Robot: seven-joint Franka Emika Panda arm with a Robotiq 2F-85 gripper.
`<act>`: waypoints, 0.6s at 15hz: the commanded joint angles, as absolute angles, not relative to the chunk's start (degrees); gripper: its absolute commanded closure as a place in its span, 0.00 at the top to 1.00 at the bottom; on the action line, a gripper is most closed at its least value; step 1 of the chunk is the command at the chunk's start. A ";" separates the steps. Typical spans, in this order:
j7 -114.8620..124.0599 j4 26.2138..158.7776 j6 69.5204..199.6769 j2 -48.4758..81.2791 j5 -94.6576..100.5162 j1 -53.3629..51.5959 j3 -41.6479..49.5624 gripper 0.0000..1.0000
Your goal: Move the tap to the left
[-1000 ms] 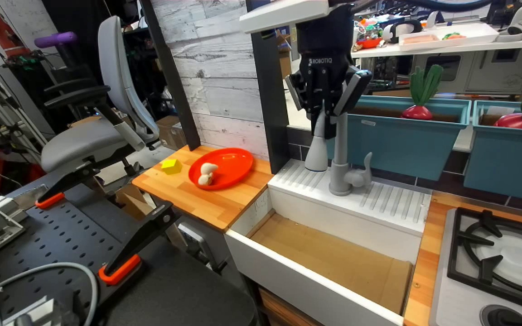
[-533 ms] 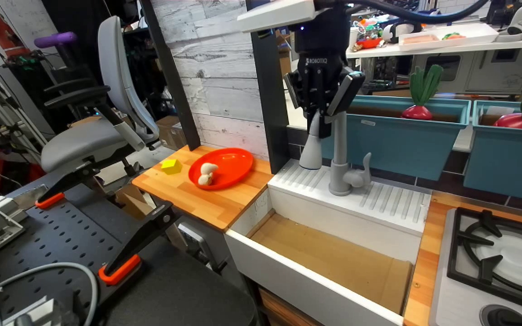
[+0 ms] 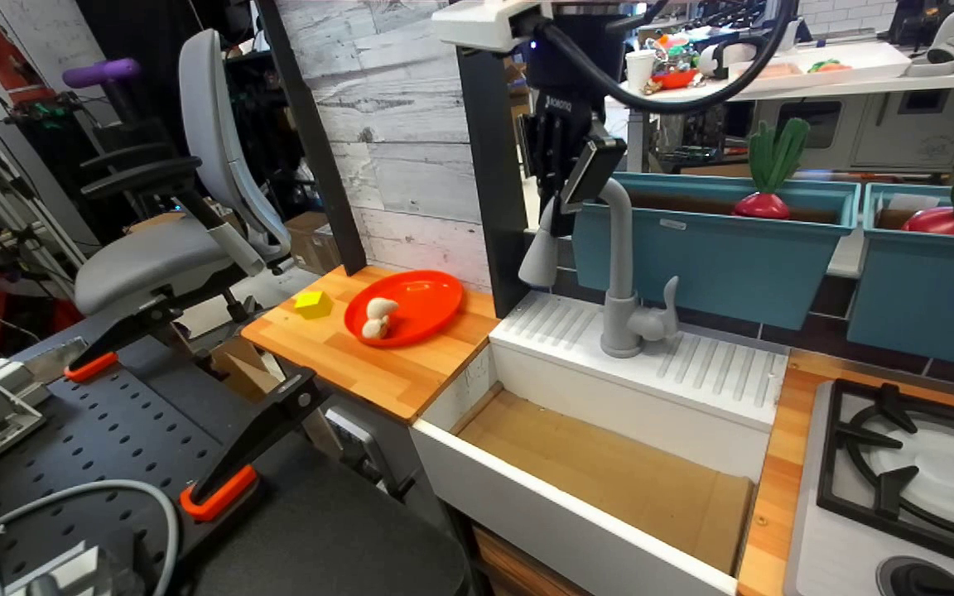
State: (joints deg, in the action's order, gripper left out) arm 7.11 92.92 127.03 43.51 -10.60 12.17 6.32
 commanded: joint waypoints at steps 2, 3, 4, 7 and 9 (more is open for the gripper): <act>11.25 89.01 126.73 44.02 -16.69 12.48 3.34 0.06; 11.77 89.21 127.21 43.99 -17.00 12.34 3.40 0.06; 12.35 89.19 127.47 44.09 -17.05 12.23 3.50 0.06; 13.90 88.87 127.76 44.33 -17.29 12.23 3.57 0.06; 14.33 88.94 128.04 44.31 -17.56 12.27 3.56 0.06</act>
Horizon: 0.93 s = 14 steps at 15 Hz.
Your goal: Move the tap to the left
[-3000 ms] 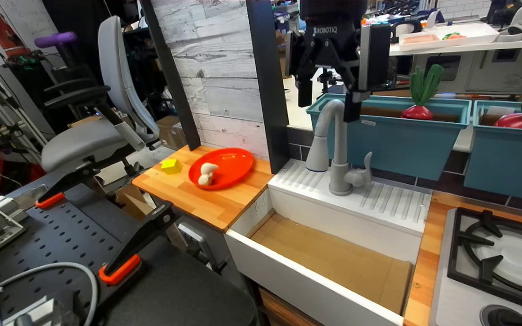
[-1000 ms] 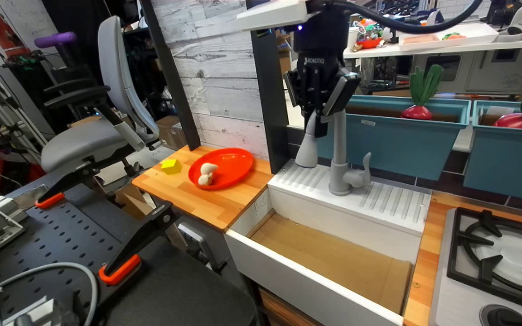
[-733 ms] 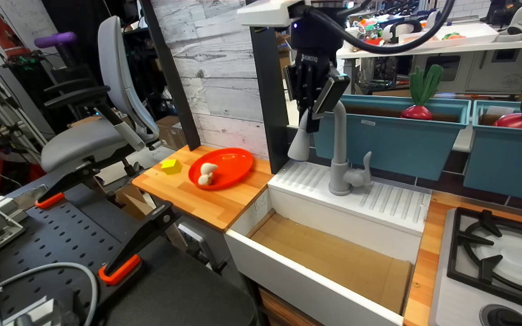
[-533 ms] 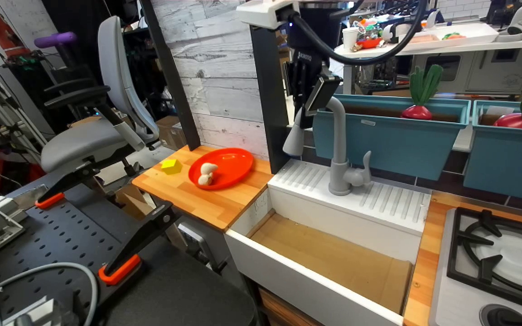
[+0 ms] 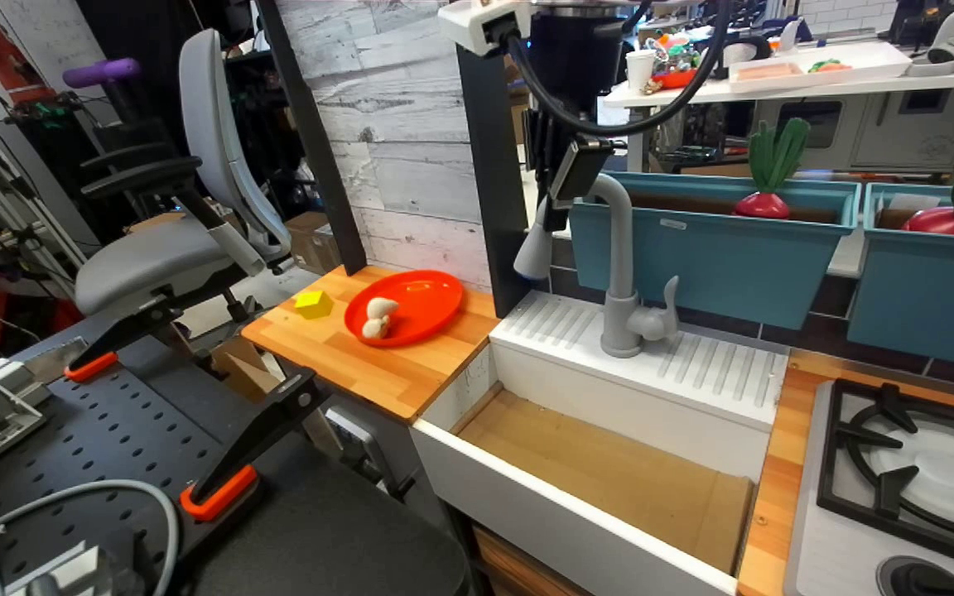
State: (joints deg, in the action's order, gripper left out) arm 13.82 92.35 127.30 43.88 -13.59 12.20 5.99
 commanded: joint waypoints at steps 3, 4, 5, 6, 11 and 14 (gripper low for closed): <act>13.81 90.00 128.51 44.03 -14.90 11.08 4.70 0.51; 13.39 90.41 129.09 43.81 -14.48 10.78 4.71 0.56; 13.04 91.16 130.07 43.40 -14.33 10.55 4.76 0.64; 12.68 91.85 131.03 42.98 -14.07 10.28 4.87 0.70; 10.59 93.98 133.34 41.52 -14.07 10.18 4.35 1.00; 9.53 95.07 134.16 40.61 -14.13 10.26 4.09 1.00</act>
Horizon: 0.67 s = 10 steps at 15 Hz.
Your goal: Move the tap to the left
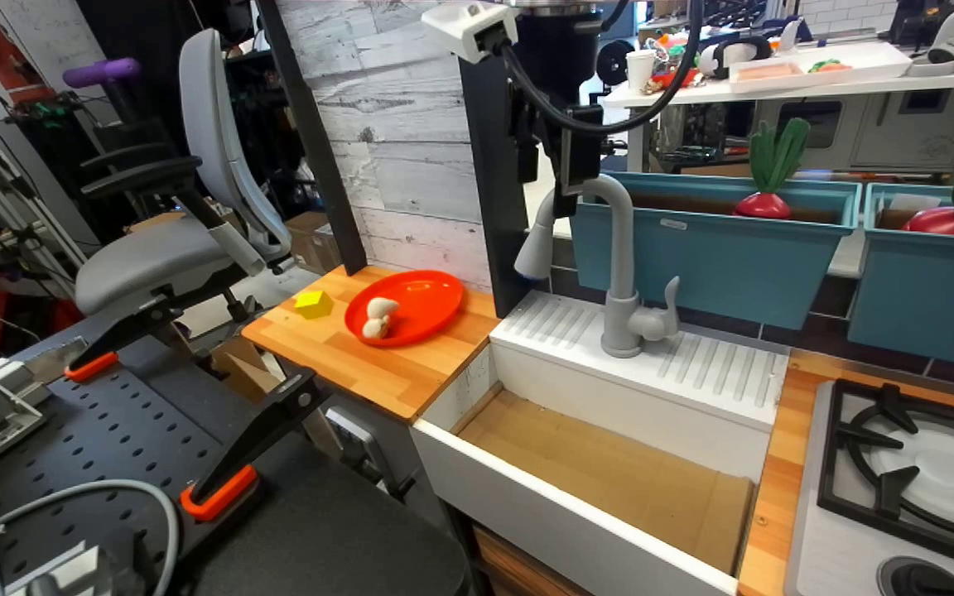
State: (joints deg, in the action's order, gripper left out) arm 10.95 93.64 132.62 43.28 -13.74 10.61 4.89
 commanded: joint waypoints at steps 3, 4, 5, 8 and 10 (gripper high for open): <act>7.60 97.73 135.11 38.72 -13.75 10.24 4.06 1.00; 6.70 98.65 135.35 37.94 -13.70 10.32 4.00 1.00; 5.60 99.94 135.72 36.93 -13.64 10.46 3.90 1.00; 1.86 105.55 137.13 32.33 -12.34 10.18 4.10 1.00; -1.55 111.33 138.24 26.96 -10.39 9.49 4.21 1.00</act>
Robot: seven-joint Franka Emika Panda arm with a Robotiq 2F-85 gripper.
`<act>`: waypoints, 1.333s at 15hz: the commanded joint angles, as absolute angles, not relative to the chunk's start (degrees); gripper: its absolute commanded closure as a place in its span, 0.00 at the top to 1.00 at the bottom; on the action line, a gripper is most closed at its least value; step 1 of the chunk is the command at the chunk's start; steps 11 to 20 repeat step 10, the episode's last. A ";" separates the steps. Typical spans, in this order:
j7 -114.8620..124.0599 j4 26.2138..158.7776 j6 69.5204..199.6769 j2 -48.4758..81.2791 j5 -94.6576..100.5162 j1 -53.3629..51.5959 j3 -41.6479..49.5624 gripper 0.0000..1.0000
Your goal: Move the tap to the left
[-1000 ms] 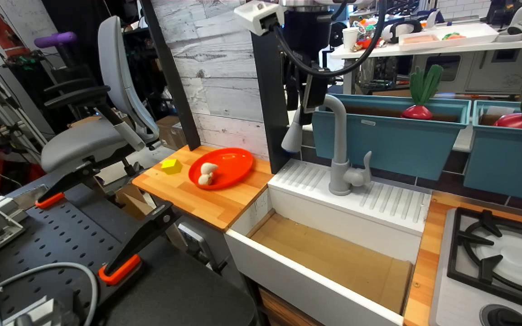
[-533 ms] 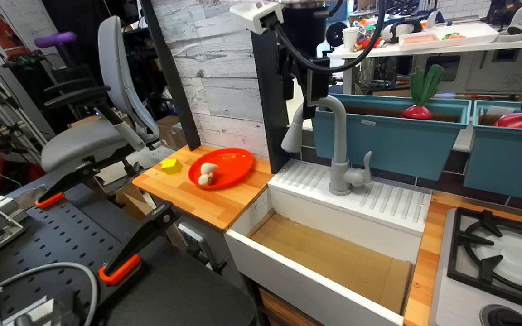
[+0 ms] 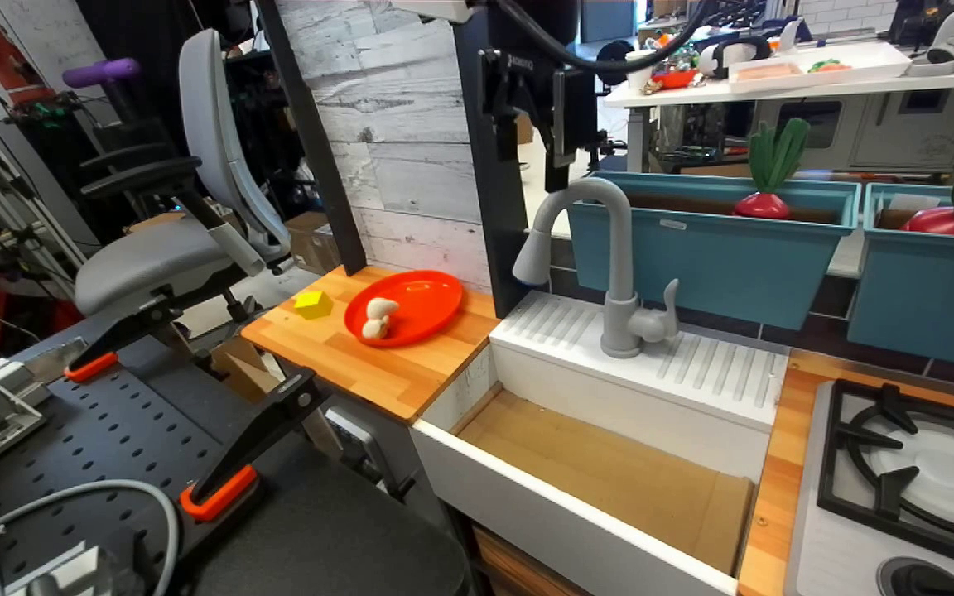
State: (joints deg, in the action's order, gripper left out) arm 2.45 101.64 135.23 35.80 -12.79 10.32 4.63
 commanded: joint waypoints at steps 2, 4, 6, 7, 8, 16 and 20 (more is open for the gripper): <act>-5.74 117.38 140.07 21.18 -8.49 8.96 3.72 1.00; -7.87 123.12 142.04 16.06 -5.36 7.61 3.75 1.00; -8.15 128.22 143.58 12.19 -0.11 5.73 4.25 1.00; -6.80 120.90 140.22 17.71 -3.52 7.27 3.81 1.00; -6.80 123.47 140.81 15.62 -2.07 6.56 3.83 1.00; -6.93 126.30 141.55 13.47 -1.29 5.86 3.80 1.00; -6.93 126.30 141.55 13.47 -1.29 5.86 3.80 1.00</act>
